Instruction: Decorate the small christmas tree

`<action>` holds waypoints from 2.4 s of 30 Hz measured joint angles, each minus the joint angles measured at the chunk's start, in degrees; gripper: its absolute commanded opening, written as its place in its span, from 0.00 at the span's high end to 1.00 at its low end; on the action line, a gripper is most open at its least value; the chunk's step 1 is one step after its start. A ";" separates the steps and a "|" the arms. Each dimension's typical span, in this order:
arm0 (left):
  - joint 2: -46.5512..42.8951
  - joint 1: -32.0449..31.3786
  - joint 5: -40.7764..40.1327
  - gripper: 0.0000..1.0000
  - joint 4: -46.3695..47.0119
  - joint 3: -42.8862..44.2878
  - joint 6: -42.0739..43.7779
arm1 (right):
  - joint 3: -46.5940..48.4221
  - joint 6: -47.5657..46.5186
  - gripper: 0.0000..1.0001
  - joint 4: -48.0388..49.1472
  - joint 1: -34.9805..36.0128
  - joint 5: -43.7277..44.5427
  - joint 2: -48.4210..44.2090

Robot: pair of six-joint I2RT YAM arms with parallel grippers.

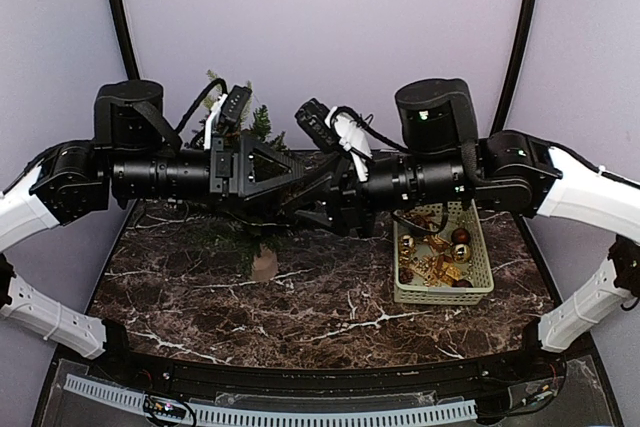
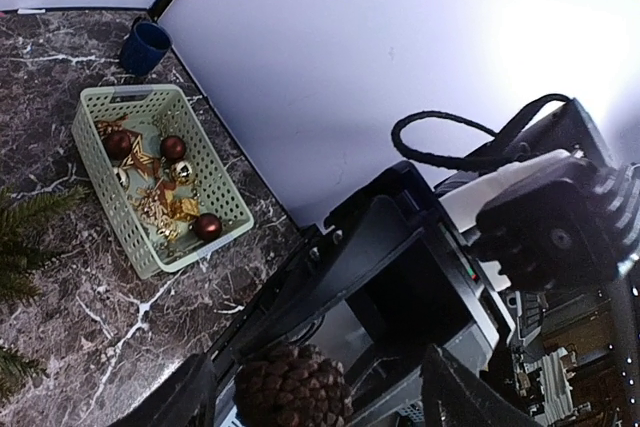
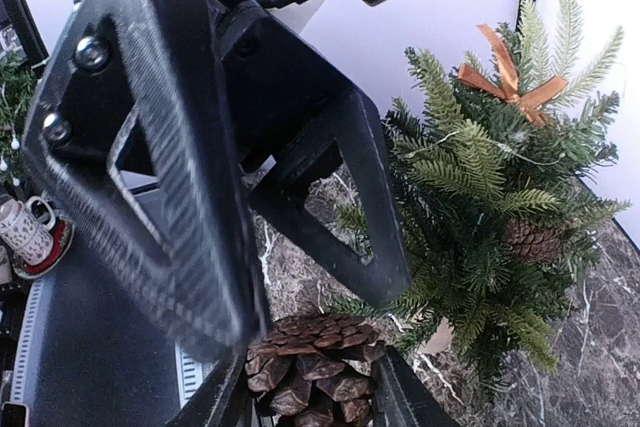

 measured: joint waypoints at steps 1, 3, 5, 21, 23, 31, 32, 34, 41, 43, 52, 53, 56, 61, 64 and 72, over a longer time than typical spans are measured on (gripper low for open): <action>0.31 0.00 0.37 0.24 -0.81 0.00 -0.28 | 0.46 -0.52 0.59 -0.24 0.33 0.52 0.83; 0.98 0.00 0.87 0.23 -1.95 -0.02 -0.79 | 1.05 -1.29 0.59 -0.76 0.70 1.27 2.12; 1.57 0.00 1.33 0.21 -3.28 0.00 -1.16 | 1.27 -1.90 0.59 -1.25 0.85 1.95 2.91; 2.08 0.09 2.25 0.55 -7.85 0.52 -2.67 | 3.13 -3.80 0.58 -3.63 1.95 3.28 4.20; 2.08 0.09 2.27 0.57 -8.11 0.52 -2.73 | 3.45 -3.80 0.57 -3.67 2.05 3.48 4.22; 2.08 0.13 2.01 0.66 -8.66 0.48 -2.82 | 3.89 -3.85 0.53 -3.63 2.34 4.35 4.70; 2.08 0.17 1.90 0.67 -8.74 0.46 -2.86 | 3.91 -3.76 0.52 -3.63 2.38 4.42 4.76; 2.08 0.28 1.77 0.67 -8.90 0.44 -2.91 | 3.93 -3.78 0.49 -3.61 2.43 4.59 4.81; 1.79 0.31 1.81 0.67 -8.59 0.37 -2.99 | 3.72 -3.76 0.31 -2.97 2.51 6.84 4.85; 1.36 0.26 1.49 0.68 -8.55 0.37 -2.71 | 2.95 -3.48 0.28 -2.21 2.51 7.45 4.74; 0.74 0.07 -3.02 0.70 -10.60 6.21 3.63 | -7.13 -0.72 0.19 2.23 2.47 12.61 -3.67; 0.74 0.09 -4.00 0.70 -11.23 7.80 4.72 | -7.78 -0.44 0.19 2.80 2.40 13.51 -5.01; 0.42 0.59 -6.29 0.70 -12.98 11.61 7.69 | -9.18 0.92 0.19 4.92 1.60 16.24 -8.35; -2.34 3.67 -9.01 0.70 -18.73 12.92 11.15 | -11.52 4.52 0.19 7.50 -2.91 19.50 -10.40; -4.37 5.51 -11.23 0.70 -22.67 12.66 12.22 | -13.42 6.38 0.19 7.87 -5.16 20.55 -10.40; -11.39 6.54 -14.93 0.70 -28.33 6.64 12.33 | -15.91 9.62 0.19 8.92 -6.84 20.83 -10.29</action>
